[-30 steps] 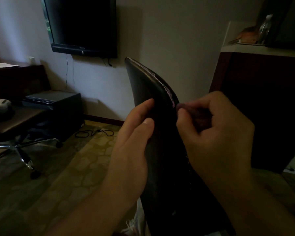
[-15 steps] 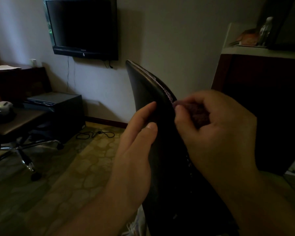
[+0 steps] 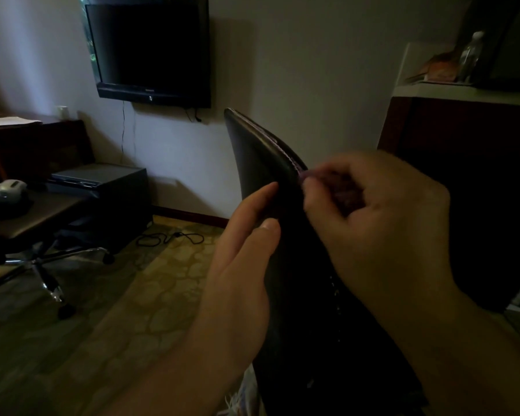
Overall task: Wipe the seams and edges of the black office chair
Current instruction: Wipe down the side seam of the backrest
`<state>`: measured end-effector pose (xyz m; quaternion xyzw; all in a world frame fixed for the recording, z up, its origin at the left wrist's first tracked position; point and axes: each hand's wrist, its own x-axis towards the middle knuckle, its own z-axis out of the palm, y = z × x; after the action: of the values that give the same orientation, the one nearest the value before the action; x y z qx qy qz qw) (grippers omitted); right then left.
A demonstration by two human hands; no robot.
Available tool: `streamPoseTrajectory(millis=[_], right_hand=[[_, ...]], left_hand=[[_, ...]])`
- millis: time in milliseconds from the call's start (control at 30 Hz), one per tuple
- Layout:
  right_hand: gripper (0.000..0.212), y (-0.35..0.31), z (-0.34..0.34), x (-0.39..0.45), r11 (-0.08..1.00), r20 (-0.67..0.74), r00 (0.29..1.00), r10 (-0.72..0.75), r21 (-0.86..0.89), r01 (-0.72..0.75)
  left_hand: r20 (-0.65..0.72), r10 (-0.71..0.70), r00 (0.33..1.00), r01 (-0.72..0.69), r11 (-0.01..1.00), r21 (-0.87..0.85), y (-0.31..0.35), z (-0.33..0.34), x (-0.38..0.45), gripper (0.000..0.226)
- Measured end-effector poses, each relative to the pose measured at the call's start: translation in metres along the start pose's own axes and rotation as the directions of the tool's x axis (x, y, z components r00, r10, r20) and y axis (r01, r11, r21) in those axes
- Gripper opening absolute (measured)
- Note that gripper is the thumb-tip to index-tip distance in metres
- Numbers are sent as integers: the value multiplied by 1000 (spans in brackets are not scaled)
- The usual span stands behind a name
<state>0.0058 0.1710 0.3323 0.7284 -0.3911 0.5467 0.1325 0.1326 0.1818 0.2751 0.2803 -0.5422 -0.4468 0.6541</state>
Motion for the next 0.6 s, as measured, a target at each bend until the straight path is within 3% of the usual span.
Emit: streamPoseTrajectory(millis=[67,233,367,600], right_hand=[[13,6,-1,3,996,-21,996,92,18,-91],[14,0,-1,0,998,83,995,-51,49,47],[8,21,-3,4,985,88,983,164,45,-168],[11,13,-3,-31,887,133,937,322,305,-348]], left_hand=[[4,-6,1000,6,1000,-8,1,0,0,53],[-11,-6,1000,6,1000,-17,-1,1,-1,52],[-13,-21,1000,21,1000,-22,-1,3,-3,52],[-27,-89,996,88,994,-58,-5,5,-11,54]])
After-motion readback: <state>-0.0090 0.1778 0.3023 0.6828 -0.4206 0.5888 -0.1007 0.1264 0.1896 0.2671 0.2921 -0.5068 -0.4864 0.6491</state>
